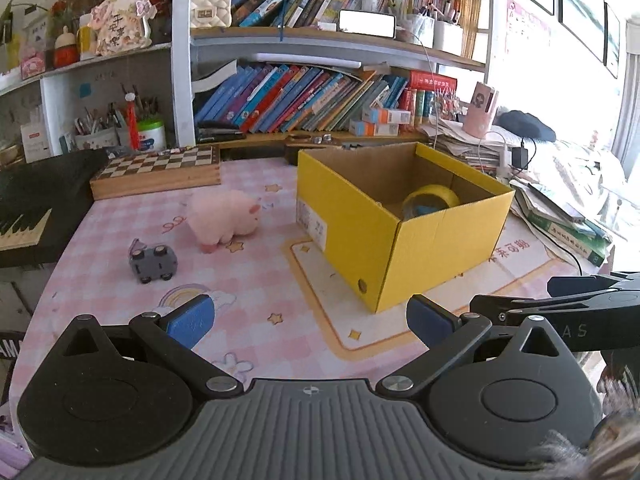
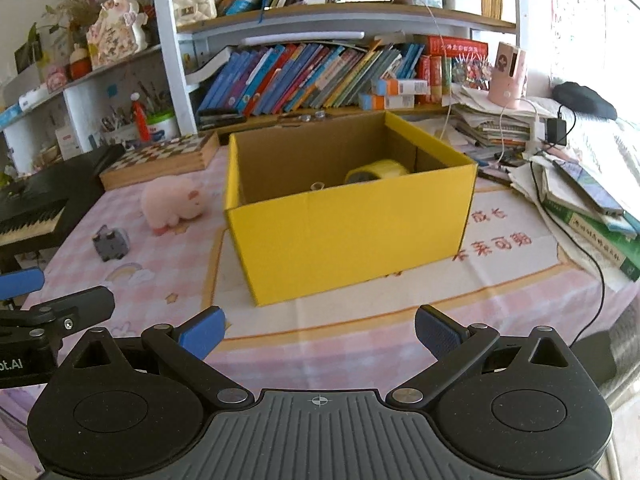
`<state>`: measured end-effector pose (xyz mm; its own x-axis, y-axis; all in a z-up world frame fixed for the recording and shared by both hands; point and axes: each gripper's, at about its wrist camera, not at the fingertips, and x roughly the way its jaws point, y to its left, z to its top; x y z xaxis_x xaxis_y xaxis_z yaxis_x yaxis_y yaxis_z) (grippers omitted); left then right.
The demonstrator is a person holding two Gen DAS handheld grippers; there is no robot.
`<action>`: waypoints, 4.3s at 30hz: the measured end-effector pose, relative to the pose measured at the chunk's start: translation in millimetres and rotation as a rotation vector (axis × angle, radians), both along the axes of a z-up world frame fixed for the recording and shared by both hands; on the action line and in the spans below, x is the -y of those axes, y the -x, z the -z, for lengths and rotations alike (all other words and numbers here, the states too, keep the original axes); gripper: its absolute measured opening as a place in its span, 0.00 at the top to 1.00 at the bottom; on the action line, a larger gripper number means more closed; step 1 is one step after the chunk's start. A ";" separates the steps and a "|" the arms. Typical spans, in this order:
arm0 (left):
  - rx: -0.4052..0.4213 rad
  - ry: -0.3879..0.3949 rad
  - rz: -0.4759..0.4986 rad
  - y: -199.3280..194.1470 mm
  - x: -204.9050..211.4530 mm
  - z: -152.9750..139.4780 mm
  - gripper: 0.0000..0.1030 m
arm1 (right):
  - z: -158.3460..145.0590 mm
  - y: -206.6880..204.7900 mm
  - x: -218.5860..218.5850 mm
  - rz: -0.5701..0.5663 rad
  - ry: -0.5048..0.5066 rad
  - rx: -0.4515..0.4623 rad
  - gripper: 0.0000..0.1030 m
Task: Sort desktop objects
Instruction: 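Move both open tools toward the grey toy car and pink plush pig, then grasp the grey toy car with the left tool while the right tool grasps the pink pig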
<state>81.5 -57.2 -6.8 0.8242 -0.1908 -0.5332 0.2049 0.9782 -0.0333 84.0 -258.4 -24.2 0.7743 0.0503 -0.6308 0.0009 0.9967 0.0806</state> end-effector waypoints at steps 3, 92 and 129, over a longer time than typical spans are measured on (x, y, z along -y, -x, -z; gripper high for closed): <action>-0.015 0.007 0.003 2.5 -11.3 2.6 0.00 | 1.9 5.2 -11.4 0.002 0.000 -0.011 0.01; -0.092 0.003 -0.347 -165.8 -128.0 54.5 0.00 | 10.6 -223.7 -169.2 -0.394 -0.048 -0.047 0.01; -0.141 0.092 -0.314 -201.0 -142.8 73.4 0.36 | 83.5 -332.8 -206.6 -0.371 0.118 -0.207 0.00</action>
